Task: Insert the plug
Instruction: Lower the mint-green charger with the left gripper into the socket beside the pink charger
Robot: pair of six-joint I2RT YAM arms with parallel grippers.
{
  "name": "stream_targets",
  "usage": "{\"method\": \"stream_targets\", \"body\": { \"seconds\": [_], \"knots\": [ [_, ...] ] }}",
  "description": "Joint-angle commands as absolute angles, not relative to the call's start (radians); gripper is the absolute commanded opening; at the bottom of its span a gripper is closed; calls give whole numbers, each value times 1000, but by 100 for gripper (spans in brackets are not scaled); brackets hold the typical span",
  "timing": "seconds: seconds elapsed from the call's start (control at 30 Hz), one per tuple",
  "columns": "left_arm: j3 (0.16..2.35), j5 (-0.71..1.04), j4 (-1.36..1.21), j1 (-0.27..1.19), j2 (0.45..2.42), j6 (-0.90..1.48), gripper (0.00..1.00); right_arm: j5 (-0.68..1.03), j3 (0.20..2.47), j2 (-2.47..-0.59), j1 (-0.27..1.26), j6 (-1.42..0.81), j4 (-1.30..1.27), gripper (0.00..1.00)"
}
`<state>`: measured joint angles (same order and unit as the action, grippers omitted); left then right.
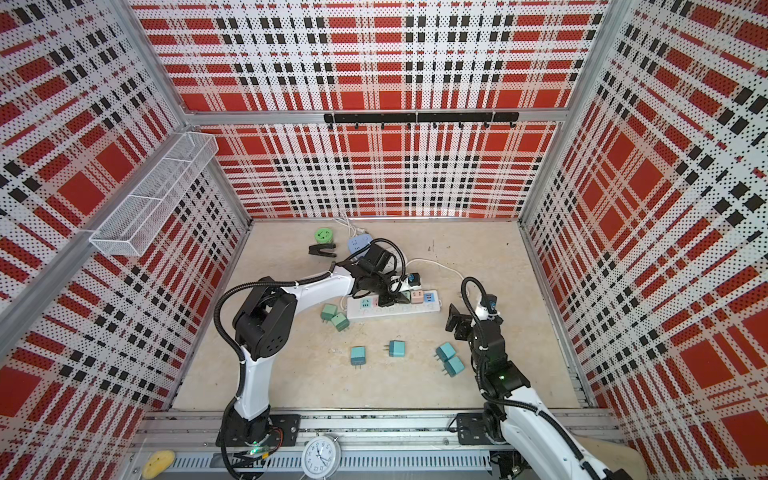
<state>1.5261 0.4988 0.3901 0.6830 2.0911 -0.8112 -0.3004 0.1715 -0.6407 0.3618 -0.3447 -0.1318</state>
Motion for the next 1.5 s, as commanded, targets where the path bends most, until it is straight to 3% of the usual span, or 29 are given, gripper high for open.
{"method": "stream_targets", "body": {
  "seconds": [0.0, 0.5, 0.93, 1.23, 1.47],
  "knots": [
    [1554, 528, 418, 687, 2151, -808, 0, -302, 175, -623, 356, -334, -189, 100],
    [1655, 533, 571, 680, 2209, -747, 0, -286, 178, -630, 357, -331, -189, 100],
    [1617, 505, 574, 676, 2185, -716, 0, -301, 174, -619, 356, -336, -181, 100],
    [1572, 378, 513, 719, 2178, -715, 0, -312, 159, -578, 356, -342, -173, 100],
    [1694, 445, 650, 693, 2249, -681, 0, -318, 178, -624, 357, -344, -175, 100]
  ]
}}
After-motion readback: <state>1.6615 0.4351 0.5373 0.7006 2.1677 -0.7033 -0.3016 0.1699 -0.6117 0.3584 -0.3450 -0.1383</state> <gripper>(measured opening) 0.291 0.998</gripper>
